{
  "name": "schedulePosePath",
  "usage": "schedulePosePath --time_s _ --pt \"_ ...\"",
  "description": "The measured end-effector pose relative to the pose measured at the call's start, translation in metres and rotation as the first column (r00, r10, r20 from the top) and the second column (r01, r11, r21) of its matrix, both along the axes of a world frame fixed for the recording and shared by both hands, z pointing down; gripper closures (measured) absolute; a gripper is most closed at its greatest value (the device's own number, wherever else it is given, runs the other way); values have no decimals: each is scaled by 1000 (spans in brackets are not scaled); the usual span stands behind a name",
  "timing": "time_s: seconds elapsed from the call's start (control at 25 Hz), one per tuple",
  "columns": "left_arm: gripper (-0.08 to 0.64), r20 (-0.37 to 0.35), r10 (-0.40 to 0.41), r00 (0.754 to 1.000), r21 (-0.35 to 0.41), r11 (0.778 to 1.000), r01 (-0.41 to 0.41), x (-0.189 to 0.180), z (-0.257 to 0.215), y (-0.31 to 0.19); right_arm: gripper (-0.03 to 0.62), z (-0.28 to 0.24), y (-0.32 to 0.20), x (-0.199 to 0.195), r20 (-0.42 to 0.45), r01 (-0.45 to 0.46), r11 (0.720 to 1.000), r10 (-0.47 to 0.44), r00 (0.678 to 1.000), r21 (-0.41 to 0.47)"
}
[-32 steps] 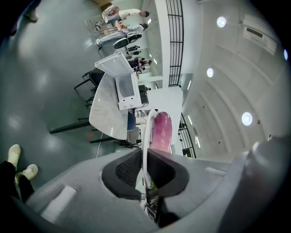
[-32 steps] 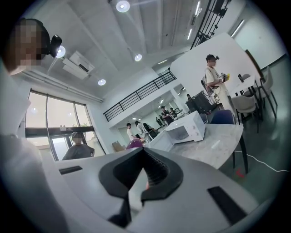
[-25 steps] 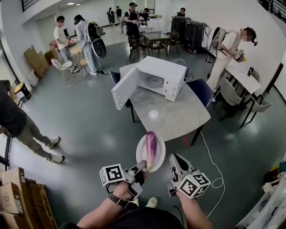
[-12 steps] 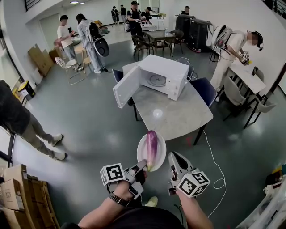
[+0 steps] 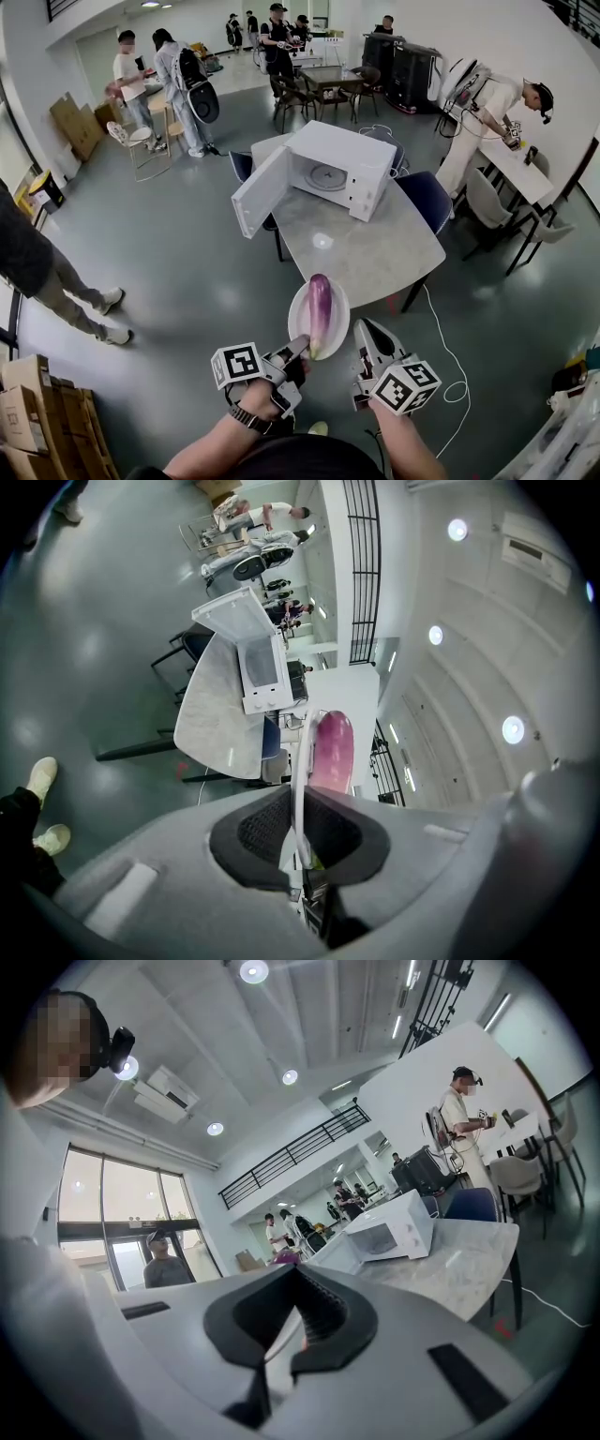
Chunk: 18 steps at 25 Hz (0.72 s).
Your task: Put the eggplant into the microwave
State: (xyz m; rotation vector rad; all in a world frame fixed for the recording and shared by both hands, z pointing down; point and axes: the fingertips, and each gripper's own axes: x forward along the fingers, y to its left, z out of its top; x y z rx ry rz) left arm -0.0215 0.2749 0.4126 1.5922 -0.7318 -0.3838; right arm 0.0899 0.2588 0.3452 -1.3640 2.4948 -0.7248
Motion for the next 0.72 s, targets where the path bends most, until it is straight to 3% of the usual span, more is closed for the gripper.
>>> schedulePosePath --time_s 0.72 --pt "537 5 90 996 -10 996 -90 -68 11 -142 591 -1 -129 -66 -25 -93 996 93 995 -17"
